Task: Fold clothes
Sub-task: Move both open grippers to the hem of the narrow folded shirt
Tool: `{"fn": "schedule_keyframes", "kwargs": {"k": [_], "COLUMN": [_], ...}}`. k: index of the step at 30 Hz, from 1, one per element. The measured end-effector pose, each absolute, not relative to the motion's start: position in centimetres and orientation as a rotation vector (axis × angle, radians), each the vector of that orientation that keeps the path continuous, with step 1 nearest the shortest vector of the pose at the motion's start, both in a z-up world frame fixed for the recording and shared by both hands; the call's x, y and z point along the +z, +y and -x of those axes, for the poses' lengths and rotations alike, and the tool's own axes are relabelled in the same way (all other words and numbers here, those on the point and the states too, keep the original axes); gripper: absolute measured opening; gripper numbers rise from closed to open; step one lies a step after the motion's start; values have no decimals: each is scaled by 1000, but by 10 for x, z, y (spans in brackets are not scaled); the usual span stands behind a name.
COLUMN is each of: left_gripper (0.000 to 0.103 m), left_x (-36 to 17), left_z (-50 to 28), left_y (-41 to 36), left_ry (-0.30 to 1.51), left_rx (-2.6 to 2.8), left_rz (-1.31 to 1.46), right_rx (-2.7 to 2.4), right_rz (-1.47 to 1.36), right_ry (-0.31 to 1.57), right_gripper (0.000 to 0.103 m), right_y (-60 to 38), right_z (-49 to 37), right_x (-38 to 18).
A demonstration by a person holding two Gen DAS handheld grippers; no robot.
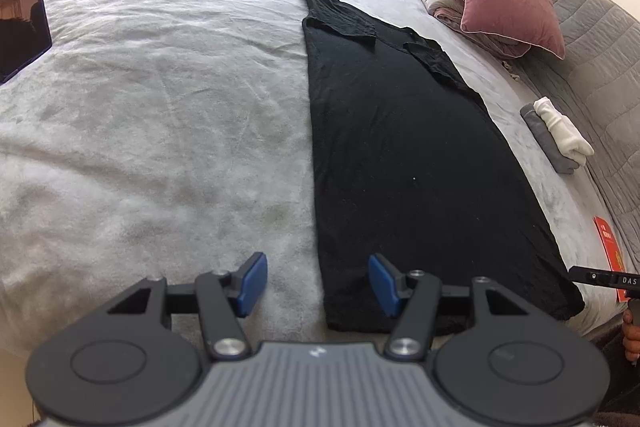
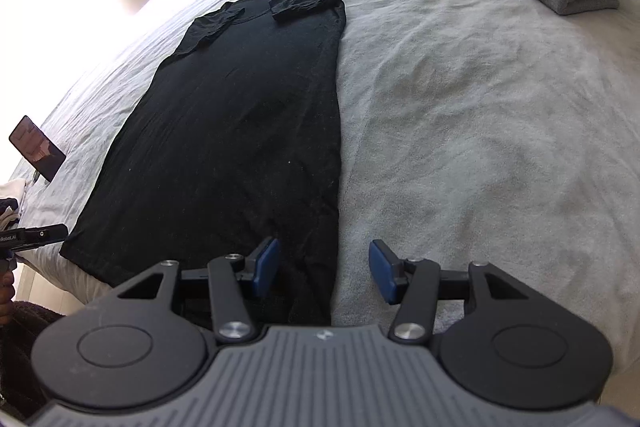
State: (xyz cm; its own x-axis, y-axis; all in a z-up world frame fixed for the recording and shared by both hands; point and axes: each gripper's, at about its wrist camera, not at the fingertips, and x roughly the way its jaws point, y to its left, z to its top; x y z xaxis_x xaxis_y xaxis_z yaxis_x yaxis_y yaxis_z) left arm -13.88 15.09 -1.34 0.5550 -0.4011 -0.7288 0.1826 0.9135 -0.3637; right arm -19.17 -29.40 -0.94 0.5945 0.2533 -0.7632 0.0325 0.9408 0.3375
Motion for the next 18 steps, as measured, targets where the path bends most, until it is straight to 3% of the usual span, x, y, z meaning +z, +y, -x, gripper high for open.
{"fn": "schedule_keyframes", "kwargs": {"k": [18], "left_gripper": [59], "left_x": [-23], "left_z": [152], "left_y": [147], "left_ry": [835], "left_rx": [-390], "left_rz": [197], "right_rx": [123], "right_rz": [-230], "right_ry": [972], "right_gripper": [61], "right_y": [-279], "right_z": [196], "right_x": [-16]}}
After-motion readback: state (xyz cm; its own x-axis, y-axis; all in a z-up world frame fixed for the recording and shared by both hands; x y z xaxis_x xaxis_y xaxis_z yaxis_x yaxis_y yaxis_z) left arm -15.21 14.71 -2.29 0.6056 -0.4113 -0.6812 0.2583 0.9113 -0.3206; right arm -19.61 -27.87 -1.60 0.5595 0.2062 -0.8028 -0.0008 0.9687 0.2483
